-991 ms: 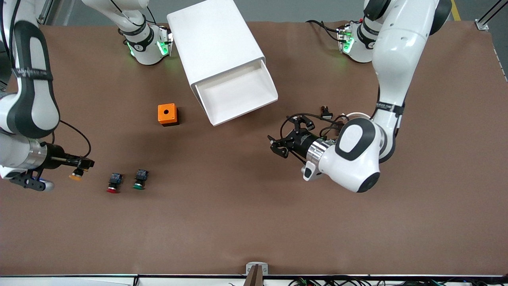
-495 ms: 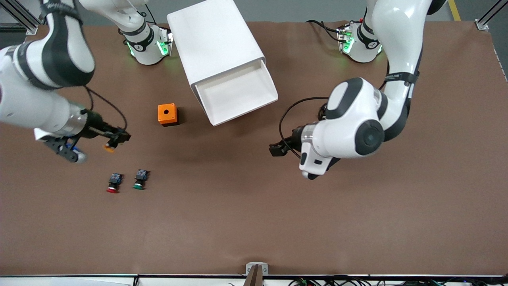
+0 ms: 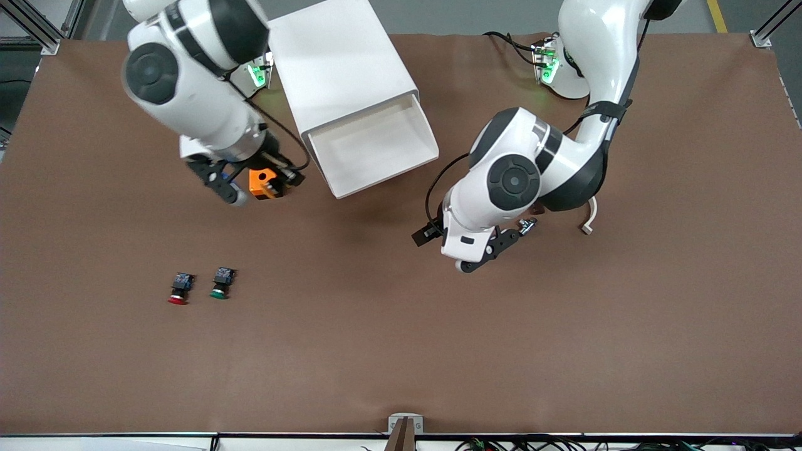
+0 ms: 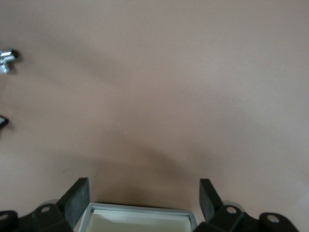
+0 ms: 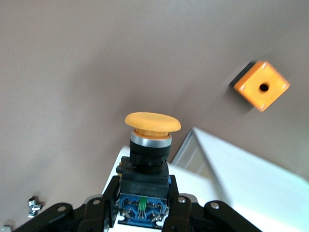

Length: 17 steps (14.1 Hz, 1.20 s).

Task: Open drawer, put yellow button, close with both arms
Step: 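Carry the yellow button over the open drawer with the right gripper, then lower the yellow button into the drawer and open the right gripper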

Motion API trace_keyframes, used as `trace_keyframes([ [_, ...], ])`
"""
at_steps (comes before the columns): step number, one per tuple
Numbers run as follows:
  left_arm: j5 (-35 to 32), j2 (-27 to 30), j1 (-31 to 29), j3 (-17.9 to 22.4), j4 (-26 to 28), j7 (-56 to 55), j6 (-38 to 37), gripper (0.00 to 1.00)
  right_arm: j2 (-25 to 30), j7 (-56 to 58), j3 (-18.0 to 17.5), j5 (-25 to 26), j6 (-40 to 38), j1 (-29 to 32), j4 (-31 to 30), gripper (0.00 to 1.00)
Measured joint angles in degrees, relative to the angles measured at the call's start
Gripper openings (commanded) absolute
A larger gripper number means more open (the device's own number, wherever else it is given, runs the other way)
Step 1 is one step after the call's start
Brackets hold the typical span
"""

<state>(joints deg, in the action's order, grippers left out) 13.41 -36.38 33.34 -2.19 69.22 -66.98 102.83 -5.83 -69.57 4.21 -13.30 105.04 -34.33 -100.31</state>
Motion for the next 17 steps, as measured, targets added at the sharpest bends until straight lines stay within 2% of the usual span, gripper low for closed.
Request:
trace_keyframes([
  [5, -1.0, 0.0, 2.7, 0.0, 1.4, -3.1, 0.9, 1.0, -0.3, -12.0, 0.1, 0.0, 5.7, -8.4, -0.9, 0.0],
  [12, -5.9, 0.0, 3.4, 0.0, 1.5, -3.1, 1.7, 1.0, -1.3, -20.7, 0.2, 0.7, 9.0, -14.5, -4.5, 0.0],
  [17, -10.9, 0.0, 5.2, 0.0, 1.7, -3.1, 1.7, 1.0, -4.7, -25.7, 0.2, 1.8, 12.7, -17.9, -4.7, 0.0],
])
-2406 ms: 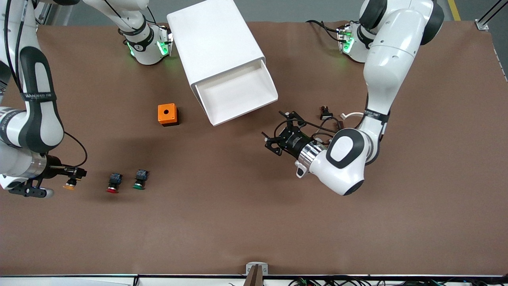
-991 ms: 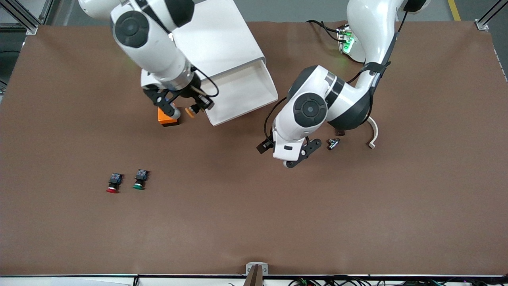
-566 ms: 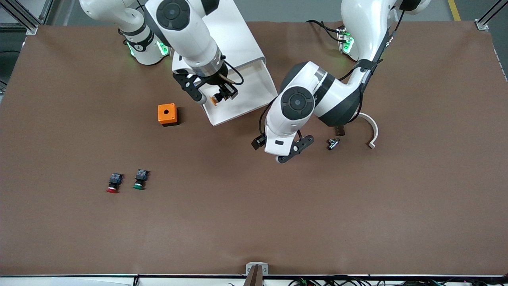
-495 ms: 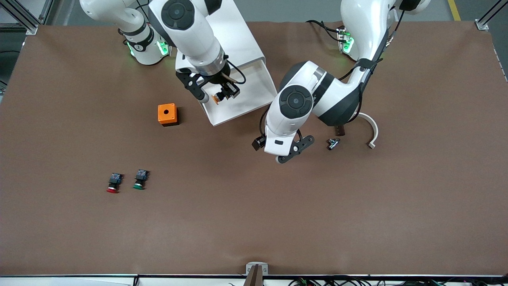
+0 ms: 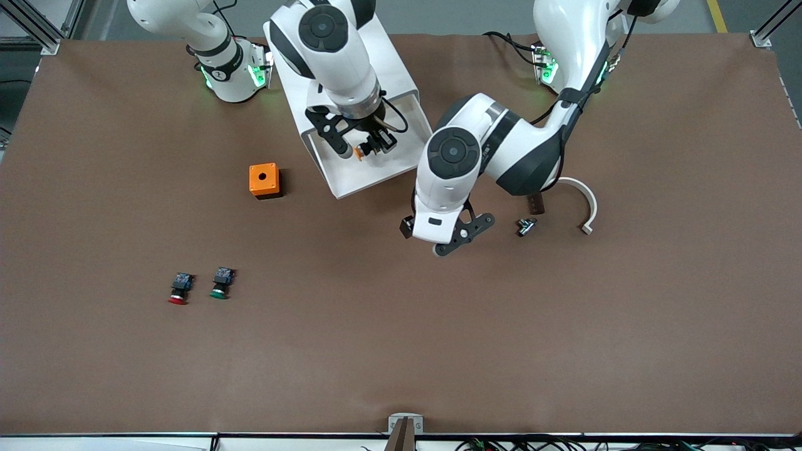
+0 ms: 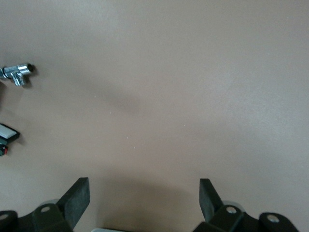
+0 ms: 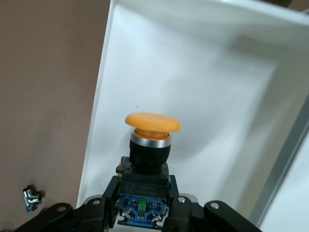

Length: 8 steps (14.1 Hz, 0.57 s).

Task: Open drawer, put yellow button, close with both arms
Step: 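Lower the yellow button into the drawer and open the right gripper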

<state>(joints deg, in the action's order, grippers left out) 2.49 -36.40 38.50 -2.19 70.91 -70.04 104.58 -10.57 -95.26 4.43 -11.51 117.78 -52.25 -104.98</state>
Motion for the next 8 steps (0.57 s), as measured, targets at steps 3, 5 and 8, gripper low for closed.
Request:
trace_keyframes([
  [3, -1.5, 0.0, 1.0, 0.0, 0.0, 0.0, 0.0, 1.0, -1.8, -2.4, 0.0, 1.3, 0.8, -1.8, 0.0, 0.13],
  [5, -3.5, 0.0, 1.6, 0.0, 0.0, 0.0, 0.0, 1.0, -2.2, -3.2, 0.0, 1.6, 0.8, -2.2, 0.0, 0.74],
  [8, -5.0, 0.0, 2.3, 0.0, 0.0, 0.3, 0.0, 1.0, -2.1, -4.1, 0.2, 1.6, 0.8, -2.2, 0.2, 1.0],
])
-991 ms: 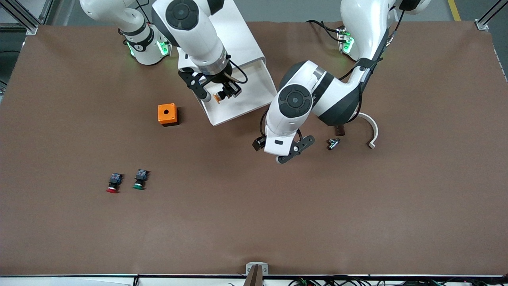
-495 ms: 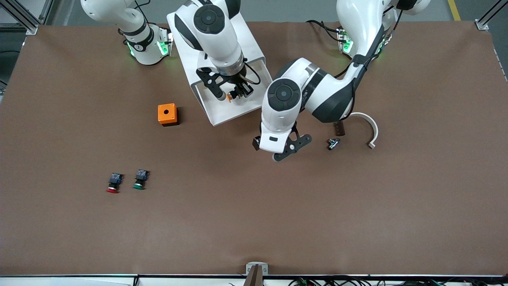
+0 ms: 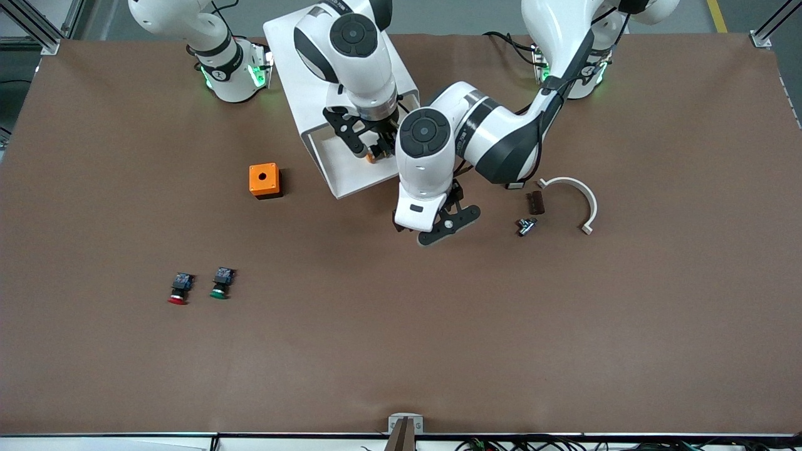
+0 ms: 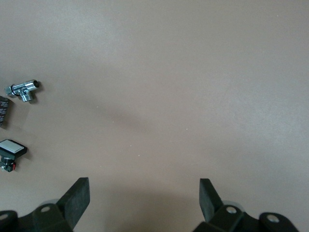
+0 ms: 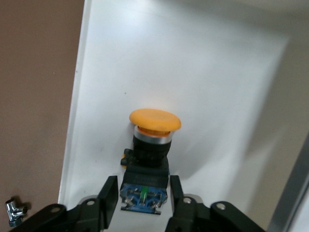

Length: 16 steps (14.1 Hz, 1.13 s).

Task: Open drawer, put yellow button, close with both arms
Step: 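Lower the yellow button into the drawer and open the right gripper, then withdraw the right gripper while the left gripper moves to the drawer front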

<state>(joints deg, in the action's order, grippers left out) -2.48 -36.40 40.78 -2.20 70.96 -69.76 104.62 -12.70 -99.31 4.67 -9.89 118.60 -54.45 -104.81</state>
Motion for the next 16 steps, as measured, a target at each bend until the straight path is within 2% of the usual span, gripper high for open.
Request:
trace_keyframes([
  [3, -0.1, 0.0, 0.0, 0.0, 0.1, 2.4, 0.0, 1.0, 0.2, 0.6, 0.2, 0.1, 0.0, 0.0, 1.0, 1.0],
  [7, -0.1, 0.0, -0.1, 0.0, 0.2, 2.8, 0.5, 1.0, 1.6, 10.7, 1.7, 0.4, -3.7, 2.0, 2.7, 1.0],
  [11, -0.1, -0.1, -0.4, 0.1, 0.3, 2.5, 1.1, 1.0, 4.5, 29.4, 2.8, 0.4, -14.4, 12.3, 5.8, 1.0],
  [16, 0.0, -0.1, -0.3, 0.1, 0.4, 2.0, 1.6, 1.0, 6.7, 58.2, 3.2, 0.5, -27.7, 28.5, 11.0, 1.0],
])
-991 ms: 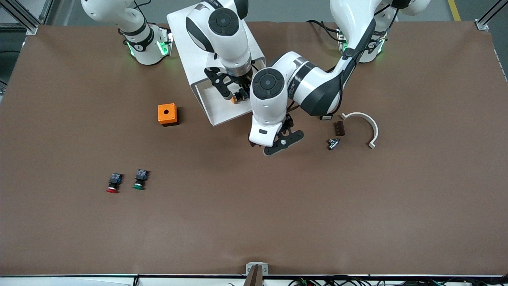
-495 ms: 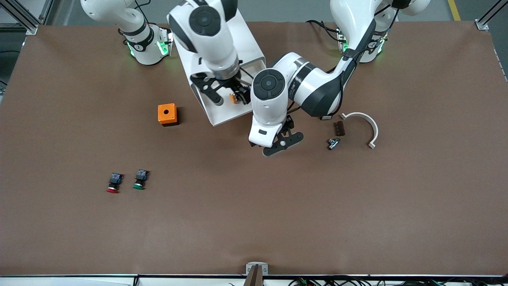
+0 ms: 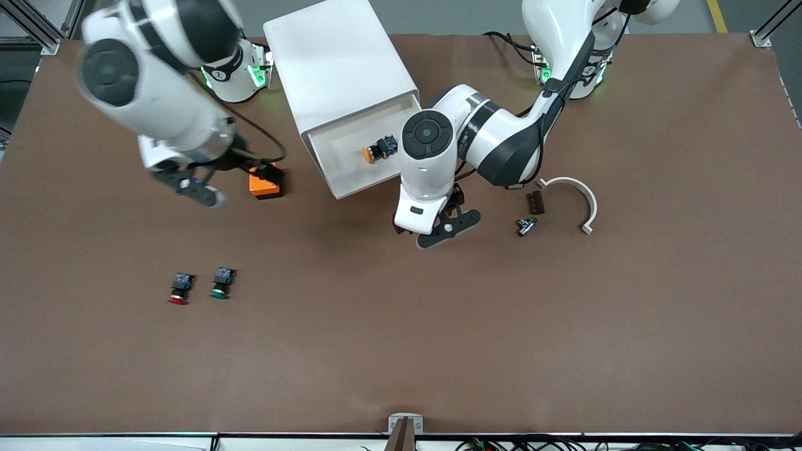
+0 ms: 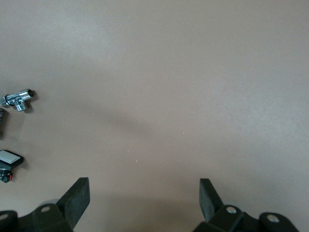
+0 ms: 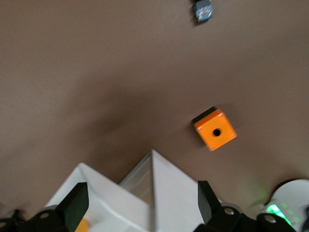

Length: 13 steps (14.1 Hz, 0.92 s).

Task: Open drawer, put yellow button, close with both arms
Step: 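Withdraw the right gripper while the left gripper moves to the drawer front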

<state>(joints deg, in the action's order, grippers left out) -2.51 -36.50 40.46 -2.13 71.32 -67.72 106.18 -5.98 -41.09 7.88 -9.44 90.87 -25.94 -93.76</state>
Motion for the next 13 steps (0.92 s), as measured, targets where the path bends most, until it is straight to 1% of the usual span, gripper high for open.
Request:
trace_keyframes([
  [2, 0.0, 0.0, 0.1, 0.0, 0.0, 0.0, 0.0, 1.0, 0.0, 10.7, 0.1, 0.1, -3.4, 6.6, 1.5, 1.0],
  [4, 1.0, 0.0, 0.2, -0.5, 0.1, 0.0, 0.0, 1.0, 0.0, 20.8, 0.1, 0.2, -4.8, 12.5, 2.2, 1.0],
  [6, 1.9, -0.3, 0.7, -1.3, 0.3, 0.0, 0.0, 1.0, 0.0, 29.1, 0.1, 2.3, -5.7, 16.8, 4.1, 1.0],
  [7, 2.0, -0.6, 1.1, -1.6, 0.3, 0.0, 0.0, 1.0, -0.1, 31.9, 0.1, 4.2, -6.9, 18.0, 5.5, 1.0],
  [9, 2.0, -1.3, 2.2, -1.8, 0.3, 0.0, 0.0, 1.0, -0.3, 35.8, 0.0, 6.0, -9.0, 19.0, 8.0, 1.0],
  [13, 3.3, -1.7, 4.1, -2.0, 0.3, 0.0, 0.0, 1.0, -3.0, 37.3, -0.4, 6.4, -12.2, 19.1, 12.4, 1.0],
])
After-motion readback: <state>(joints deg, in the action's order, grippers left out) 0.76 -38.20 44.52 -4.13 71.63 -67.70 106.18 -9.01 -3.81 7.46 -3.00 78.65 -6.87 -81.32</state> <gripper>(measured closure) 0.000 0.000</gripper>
